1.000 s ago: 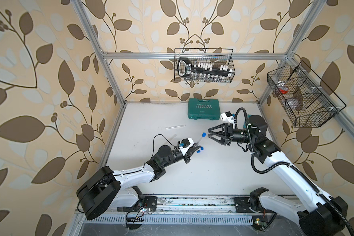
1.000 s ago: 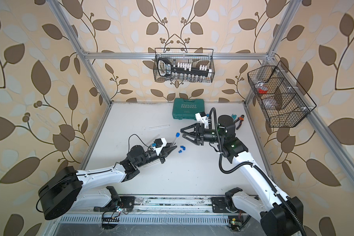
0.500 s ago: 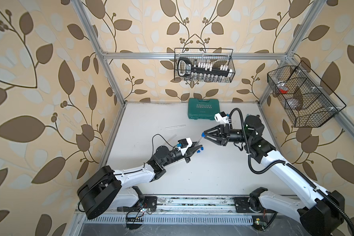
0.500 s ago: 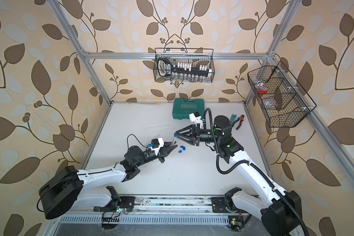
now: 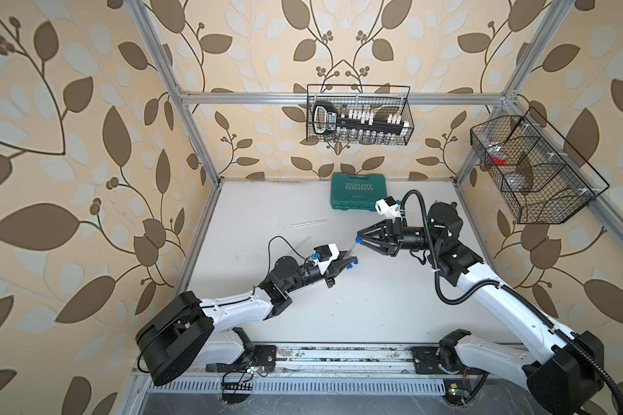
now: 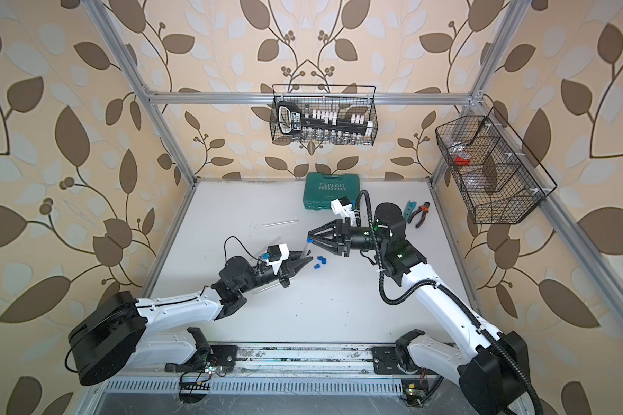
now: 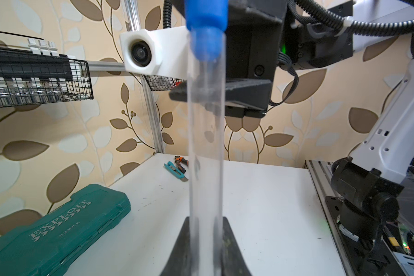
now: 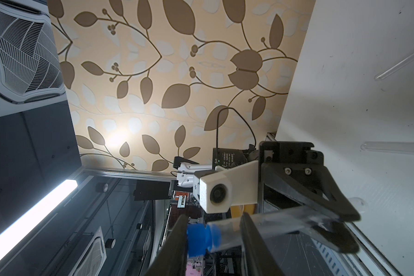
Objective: Insert stoppers into test tubes
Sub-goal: Insert the stopper into the test tube.
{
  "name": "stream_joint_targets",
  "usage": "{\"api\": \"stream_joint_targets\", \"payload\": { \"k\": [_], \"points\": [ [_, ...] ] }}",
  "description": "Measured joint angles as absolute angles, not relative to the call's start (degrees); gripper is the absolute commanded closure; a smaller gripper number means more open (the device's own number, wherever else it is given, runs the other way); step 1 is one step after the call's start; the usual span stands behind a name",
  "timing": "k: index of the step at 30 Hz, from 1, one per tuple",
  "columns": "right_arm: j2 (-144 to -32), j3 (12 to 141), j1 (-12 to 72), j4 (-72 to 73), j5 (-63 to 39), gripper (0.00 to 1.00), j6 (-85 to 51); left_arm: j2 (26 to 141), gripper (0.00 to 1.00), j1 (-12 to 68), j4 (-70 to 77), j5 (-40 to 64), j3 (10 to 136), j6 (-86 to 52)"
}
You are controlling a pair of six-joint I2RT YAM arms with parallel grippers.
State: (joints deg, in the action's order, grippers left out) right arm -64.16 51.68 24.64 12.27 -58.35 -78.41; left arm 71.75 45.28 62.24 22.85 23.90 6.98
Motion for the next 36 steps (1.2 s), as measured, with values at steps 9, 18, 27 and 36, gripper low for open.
{"api": "stream_joint_targets", "payload": {
  "k": [9,18,27,36],
  "points": [
    [-63.86,50.41,24.58,13.37,-58.04,0.68,-77.47,71.18,1.0,44.91,58.83,24.36,24.93,6.9],
    [-62.89,50.02,24.58,14.59,-57.63,0.68,-75.88,68.73,1.0,44.91,53.56,25.06,26.72,7.05],
    [-62.63,49.25,24.36,15.62,-56.9,0.7,-74.7,68.58,1.0,44.91,51.44,25.12,27.88,6.74],
    [-62.22,48.47,24.29,17.3,-55.75,0.72,-73.84,68.51,1.0,44.88,49.28,25.61,29.36,6.13]
  ]
}}
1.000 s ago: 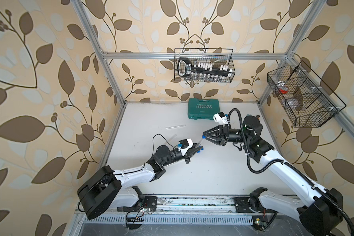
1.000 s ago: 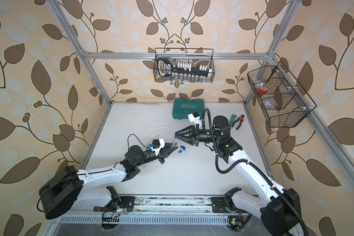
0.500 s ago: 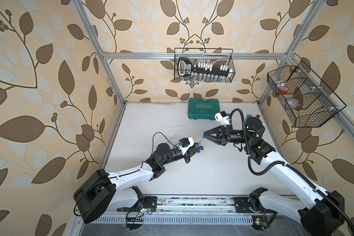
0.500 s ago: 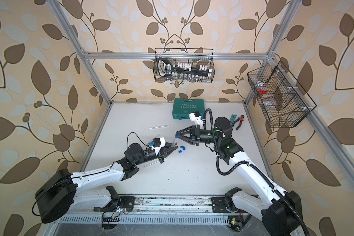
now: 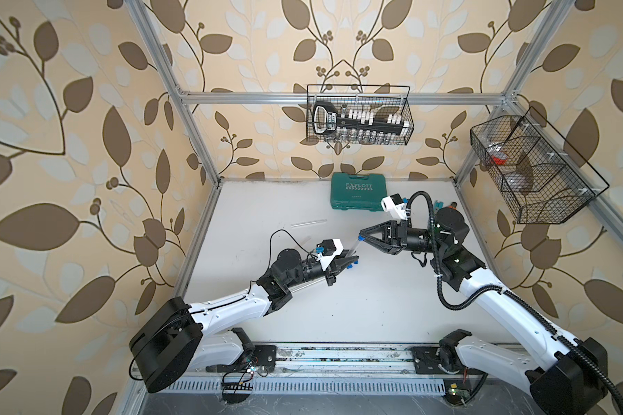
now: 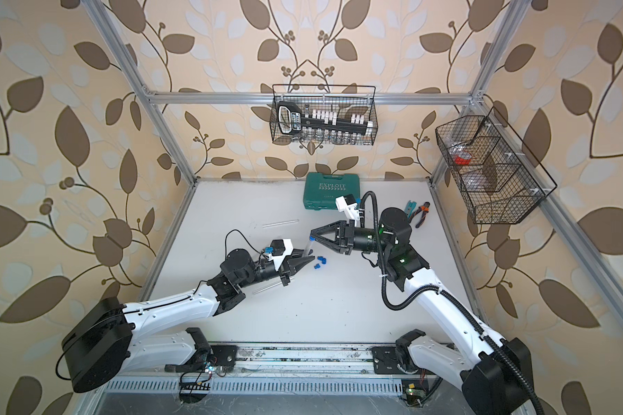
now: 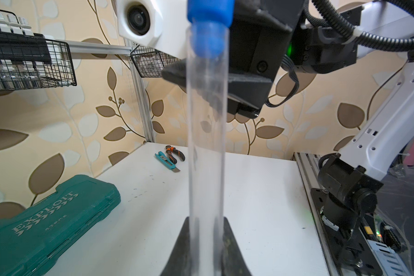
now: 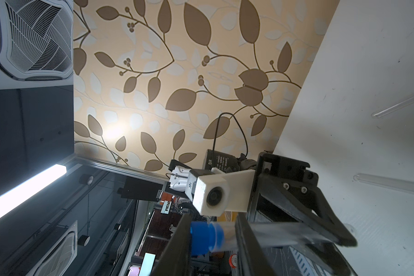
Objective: Insert stoppers into test tubes
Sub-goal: Insert the stopper into the test tube.
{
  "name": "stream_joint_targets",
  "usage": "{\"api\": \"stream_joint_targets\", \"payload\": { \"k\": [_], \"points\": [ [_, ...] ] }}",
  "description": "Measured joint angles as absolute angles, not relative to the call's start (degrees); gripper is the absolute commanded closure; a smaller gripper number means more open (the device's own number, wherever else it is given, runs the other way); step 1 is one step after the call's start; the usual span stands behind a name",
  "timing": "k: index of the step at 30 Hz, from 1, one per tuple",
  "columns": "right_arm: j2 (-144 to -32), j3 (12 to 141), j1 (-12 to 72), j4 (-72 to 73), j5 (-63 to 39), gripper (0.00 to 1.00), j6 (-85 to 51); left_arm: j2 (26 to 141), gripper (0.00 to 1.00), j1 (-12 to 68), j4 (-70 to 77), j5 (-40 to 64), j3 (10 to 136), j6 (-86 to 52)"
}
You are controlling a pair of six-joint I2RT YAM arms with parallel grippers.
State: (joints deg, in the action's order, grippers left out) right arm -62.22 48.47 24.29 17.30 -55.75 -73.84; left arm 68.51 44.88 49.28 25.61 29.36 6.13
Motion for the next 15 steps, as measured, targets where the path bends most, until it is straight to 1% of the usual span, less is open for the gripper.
{"api": "stream_joint_targets", "payload": {
  "k": [15],
  "points": [
    [-62.22,48.42,24.23,16.64,-54.78,0.75,-70.94,66.98,1.0,44.16,40.62,27.11,32.29,7.99]
  ]
}}
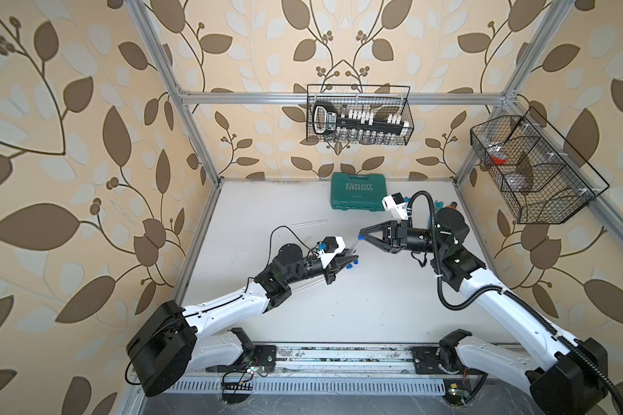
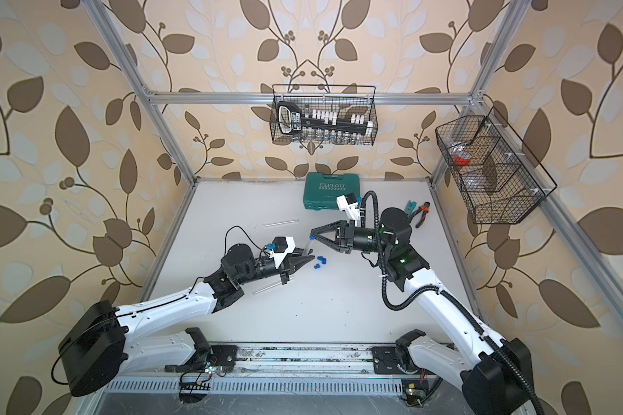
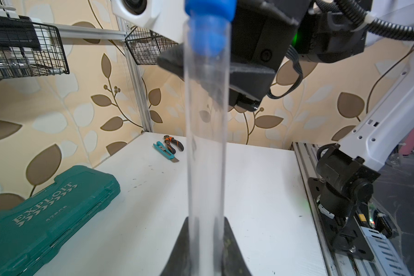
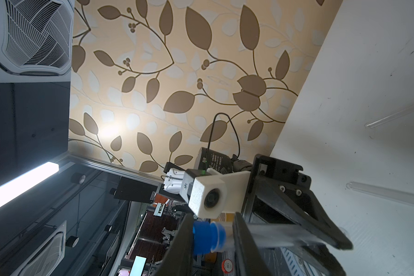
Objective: Insert stoppers into test tubes
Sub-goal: Insert the stopper into the test tube.
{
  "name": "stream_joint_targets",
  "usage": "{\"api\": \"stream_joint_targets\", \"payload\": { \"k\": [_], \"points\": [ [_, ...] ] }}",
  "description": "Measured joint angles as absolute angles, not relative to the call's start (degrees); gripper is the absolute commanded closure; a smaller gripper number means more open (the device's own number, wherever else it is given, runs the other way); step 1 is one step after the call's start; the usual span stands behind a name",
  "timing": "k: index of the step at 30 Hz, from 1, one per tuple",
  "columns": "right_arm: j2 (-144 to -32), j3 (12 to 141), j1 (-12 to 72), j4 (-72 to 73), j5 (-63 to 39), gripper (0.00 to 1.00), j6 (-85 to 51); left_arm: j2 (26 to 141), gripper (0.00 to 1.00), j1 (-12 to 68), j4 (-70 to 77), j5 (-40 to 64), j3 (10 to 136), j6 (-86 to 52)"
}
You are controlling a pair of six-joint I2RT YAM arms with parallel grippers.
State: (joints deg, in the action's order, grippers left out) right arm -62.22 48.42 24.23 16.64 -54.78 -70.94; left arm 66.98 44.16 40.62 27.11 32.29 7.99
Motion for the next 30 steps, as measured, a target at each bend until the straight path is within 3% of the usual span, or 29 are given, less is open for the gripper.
{"api": "stream_joint_targets", "payload": {
  "k": [20,30],
  "points": [
    [-63.46,47.59,24.21,13.41,-54.85,0.74,-66.39,66.06,1.0,43.79,33.26,26.61,33.04,10.52],
    [-63.44,58.15,19.81,-0.05,-57.69,0.29,-59.96,57.76,1.0,43.97,17.89,21.67,39.77,17.93]
  ]
}}
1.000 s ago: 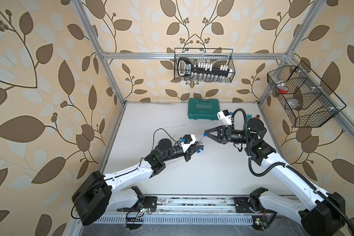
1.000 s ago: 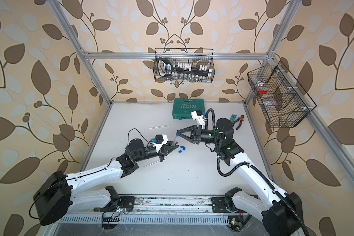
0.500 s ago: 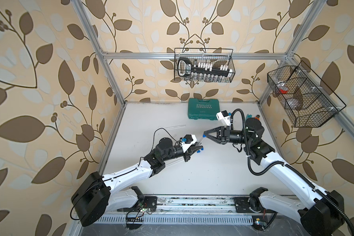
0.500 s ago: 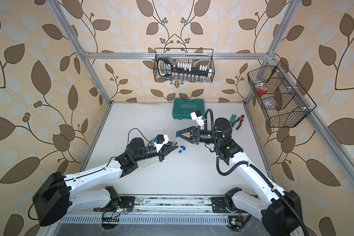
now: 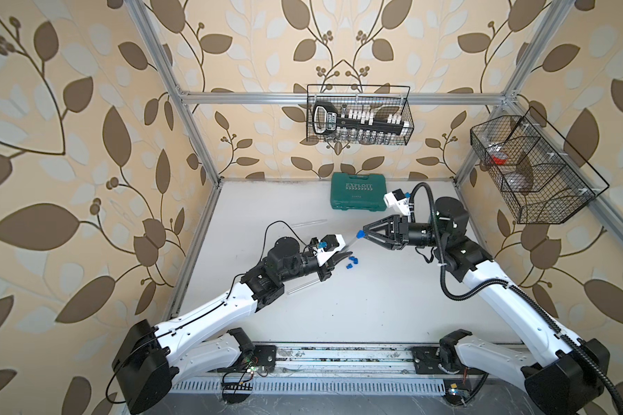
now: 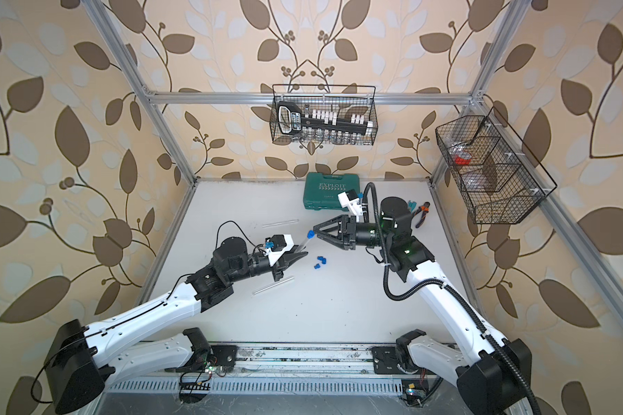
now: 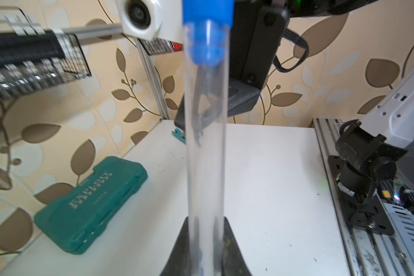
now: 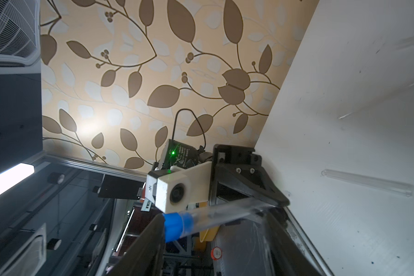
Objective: Insert stoppers into test tubes
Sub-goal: Insert the stopper into the test tube, then place the test tube at the center of the board.
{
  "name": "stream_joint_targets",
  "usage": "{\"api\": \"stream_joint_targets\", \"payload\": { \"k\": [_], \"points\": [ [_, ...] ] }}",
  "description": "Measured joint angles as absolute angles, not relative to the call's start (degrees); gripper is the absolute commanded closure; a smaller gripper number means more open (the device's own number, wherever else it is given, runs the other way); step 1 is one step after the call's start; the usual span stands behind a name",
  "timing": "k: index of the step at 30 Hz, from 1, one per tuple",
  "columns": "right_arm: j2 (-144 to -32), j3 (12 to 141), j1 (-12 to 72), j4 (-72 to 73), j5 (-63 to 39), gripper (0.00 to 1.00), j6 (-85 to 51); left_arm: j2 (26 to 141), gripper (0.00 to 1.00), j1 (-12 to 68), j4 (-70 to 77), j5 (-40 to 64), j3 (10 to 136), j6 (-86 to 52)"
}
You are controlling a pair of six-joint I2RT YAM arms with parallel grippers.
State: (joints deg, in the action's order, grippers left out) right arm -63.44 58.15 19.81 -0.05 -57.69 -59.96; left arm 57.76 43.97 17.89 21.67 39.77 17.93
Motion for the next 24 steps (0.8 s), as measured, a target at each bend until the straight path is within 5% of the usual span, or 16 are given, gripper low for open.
{"api": "stream_joint_targets", "payload": {
  "k": [6,15,24],
  "points": [
    [-59.11,61.3,17.85,-3.7,-57.45,0.26,-53.89,55.4,1.0,44.34,8.78,18.44,40.75,17.63],
    [-57.65,60.27,12.47,-19.16,-46.5,0.33,-42.78,67.96,1.0,44.14,-18.48,9.56,48.31,18.87],
    [-57.74,57.41,9.61,-30.22,-35.77,0.33,-36.14,81.97,1.0,38.19,-26.48,8.97,58.65,19.29]
  ]
}}
